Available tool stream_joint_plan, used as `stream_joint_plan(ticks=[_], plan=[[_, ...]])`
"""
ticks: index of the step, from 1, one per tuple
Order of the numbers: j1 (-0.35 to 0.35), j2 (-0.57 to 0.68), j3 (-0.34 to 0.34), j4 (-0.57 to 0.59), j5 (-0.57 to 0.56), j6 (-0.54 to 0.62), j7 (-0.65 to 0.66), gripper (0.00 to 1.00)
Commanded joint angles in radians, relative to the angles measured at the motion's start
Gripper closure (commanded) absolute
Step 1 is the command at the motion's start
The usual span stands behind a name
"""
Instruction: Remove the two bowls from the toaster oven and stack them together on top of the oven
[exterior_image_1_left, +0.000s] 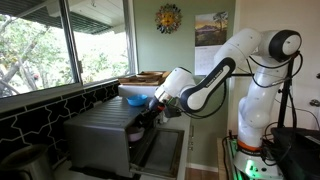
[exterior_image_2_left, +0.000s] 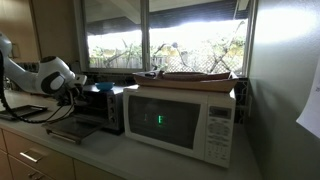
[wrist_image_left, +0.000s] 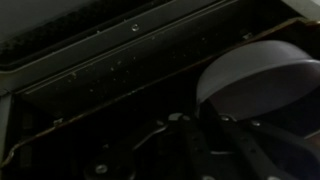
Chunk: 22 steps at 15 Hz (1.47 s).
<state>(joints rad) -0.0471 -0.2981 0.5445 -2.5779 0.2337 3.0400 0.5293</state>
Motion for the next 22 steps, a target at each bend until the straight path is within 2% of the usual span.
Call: stream_joint_plan(ticks=[1, 3, 4, 5, 6, 7, 11, 15, 18, 22], plan=[[0.044, 0.032, -0.026, 0.036, 0.046, 0.039, -0.006, 0.51], [0.060, 0.037, -0.030, 0.040, 0.061, 0.042, -0.009, 0.38], [0.068, 0.039, -0.032, 0.041, 0.068, 0.042, -0.010, 0.36], [0.074, 0.040, -0.033, 0.041, 0.074, 0.045, -0.010, 0.72], [0.078, 0.037, -0.035, 0.041, 0.077, 0.049, -0.010, 0.69], [0.086, 0.033, -0.040, 0.043, 0.084, 0.056, -0.013, 0.69], [0.129, 0.031, -0.070, 0.044, 0.107, 0.070, -0.028, 0.99], [0.162, 0.030, -0.113, 0.038, 0.122, 0.046, -0.050, 0.99], [0.254, 0.029, -0.202, 0.041, 0.133, 0.029, -0.060, 0.99], [0.337, -0.038, -0.317, 0.037, 0.219, -0.116, -0.125, 0.99]])
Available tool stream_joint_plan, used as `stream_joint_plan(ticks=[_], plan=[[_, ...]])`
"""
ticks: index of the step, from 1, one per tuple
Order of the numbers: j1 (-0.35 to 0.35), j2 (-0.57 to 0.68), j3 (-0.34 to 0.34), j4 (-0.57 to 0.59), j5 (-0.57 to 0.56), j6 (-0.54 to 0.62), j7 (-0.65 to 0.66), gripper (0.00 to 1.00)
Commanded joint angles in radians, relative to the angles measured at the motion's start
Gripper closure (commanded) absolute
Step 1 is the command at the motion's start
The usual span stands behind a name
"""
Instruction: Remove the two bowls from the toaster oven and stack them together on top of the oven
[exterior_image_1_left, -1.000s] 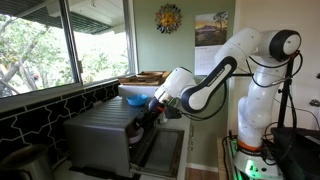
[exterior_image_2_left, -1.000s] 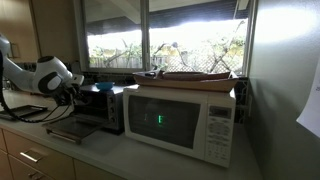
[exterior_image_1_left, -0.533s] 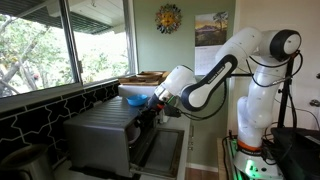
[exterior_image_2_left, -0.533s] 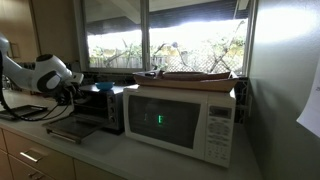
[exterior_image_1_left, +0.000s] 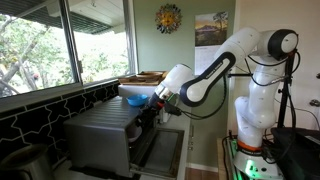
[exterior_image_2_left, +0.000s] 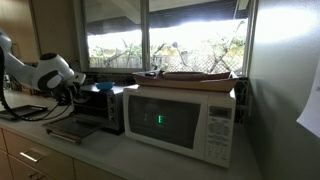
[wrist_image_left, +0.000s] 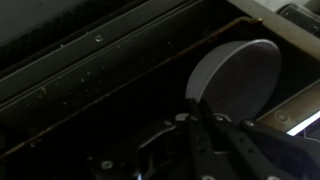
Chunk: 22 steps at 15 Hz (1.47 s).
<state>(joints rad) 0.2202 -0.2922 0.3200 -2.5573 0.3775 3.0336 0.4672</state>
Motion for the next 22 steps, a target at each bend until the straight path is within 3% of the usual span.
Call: stream_joint_plan(ticks=[1, 7, 12, 18, 22], plan=[[0.077, -0.062, -0.116, 0.021, 0.092, -0.168, -0.073, 0.99], [-0.018, -0.167, -0.164, 0.069, 0.002, -0.623, -0.039, 0.99], [-0.046, -0.237, -0.199, 0.132, -0.019, -0.938, -0.125, 0.99], [-0.036, -0.281, -0.239, 0.219, 0.059, -1.025, -0.246, 0.99], [-0.041, -0.250, -0.250, 0.288, 0.128, -0.991, -0.280, 0.99]])
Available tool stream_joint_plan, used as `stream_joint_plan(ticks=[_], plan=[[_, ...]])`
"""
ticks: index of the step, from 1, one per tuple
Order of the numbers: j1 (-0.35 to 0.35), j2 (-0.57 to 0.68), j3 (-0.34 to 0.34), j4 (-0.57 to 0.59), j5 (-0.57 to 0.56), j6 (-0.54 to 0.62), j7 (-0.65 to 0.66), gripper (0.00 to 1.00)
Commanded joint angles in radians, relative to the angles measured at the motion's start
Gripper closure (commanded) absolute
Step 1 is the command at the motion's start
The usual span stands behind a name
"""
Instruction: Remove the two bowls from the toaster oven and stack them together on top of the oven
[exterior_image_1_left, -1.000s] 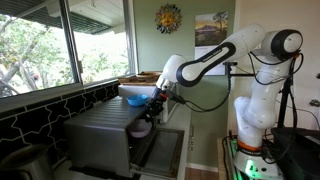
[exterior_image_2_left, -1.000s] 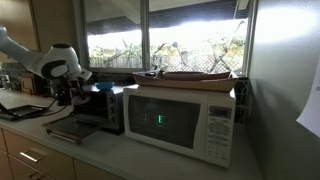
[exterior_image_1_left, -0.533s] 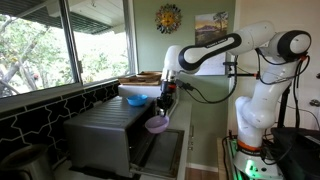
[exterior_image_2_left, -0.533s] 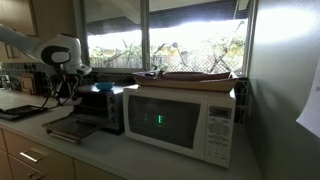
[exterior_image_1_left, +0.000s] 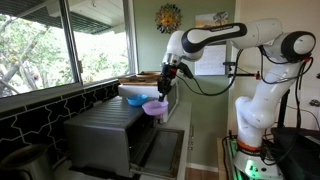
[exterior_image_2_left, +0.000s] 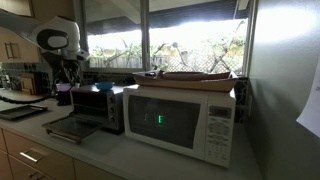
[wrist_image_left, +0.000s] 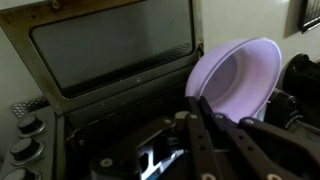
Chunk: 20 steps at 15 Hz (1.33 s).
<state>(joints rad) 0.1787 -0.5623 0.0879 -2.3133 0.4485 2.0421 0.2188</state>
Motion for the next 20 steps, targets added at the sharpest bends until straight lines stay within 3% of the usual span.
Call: stream_joint_plan(ticks=[1, 5, 11, 19, 20], plan=[[-0.009, 0.027, -0.018, 0.059, 0.073, 0.022, -0.017, 0.99], [-0.057, 0.046, -0.019, 0.088, 0.094, 0.128, 0.042, 0.99], [-0.155, 0.123, 0.020, 0.078, 0.016, 0.321, 0.236, 0.99], [-0.202, 0.189, 0.038, 0.097, -0.100, 0.342, 0.418, 0.99], [-0.199, 0.191, 0.036, 0.102, -0.110, 0.330, 0.423, 0.73]])
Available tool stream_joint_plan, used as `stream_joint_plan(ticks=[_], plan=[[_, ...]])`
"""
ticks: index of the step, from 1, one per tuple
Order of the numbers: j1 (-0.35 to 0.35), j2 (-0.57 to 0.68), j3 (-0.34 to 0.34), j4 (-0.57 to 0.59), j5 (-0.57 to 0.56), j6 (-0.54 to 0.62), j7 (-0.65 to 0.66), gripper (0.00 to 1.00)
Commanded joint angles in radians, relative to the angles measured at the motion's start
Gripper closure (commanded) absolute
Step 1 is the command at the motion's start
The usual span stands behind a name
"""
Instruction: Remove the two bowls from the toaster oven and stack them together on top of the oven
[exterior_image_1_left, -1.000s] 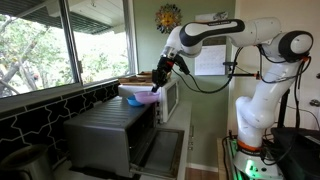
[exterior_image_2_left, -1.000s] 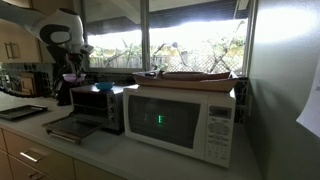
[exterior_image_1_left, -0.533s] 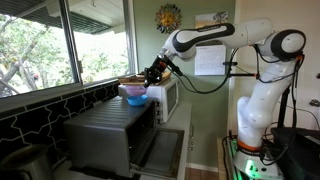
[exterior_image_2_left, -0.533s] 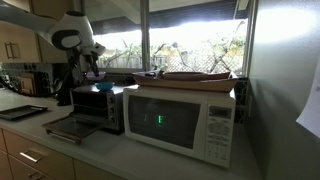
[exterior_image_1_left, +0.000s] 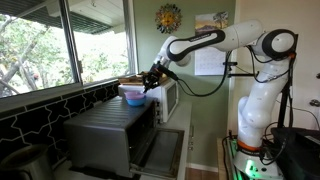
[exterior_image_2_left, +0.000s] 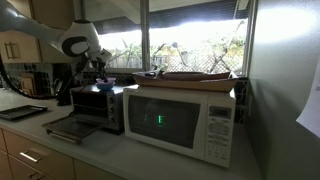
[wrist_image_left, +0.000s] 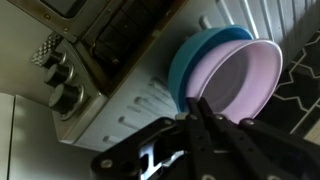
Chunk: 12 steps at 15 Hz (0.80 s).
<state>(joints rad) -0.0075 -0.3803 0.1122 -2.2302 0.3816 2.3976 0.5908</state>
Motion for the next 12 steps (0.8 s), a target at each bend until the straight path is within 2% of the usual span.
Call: stream_joint_plan(ticks=[1, 8, 10, 12], plan=[[-0.010, 0.010, 0.012, 0.024, -0.051, -0.026, 0.058, 0.69], [0.008, -0.027, 0.016, 0.086, -0.055, -0.050, 0.043, 0.19], [0.015, -0.046, 0.019, 0.113, -0.056, -0.091, 0.040, 0.04], [0.013, -0.074, 0.031, 0.141, -0.106, -0.186, 0.026, 0.00]])
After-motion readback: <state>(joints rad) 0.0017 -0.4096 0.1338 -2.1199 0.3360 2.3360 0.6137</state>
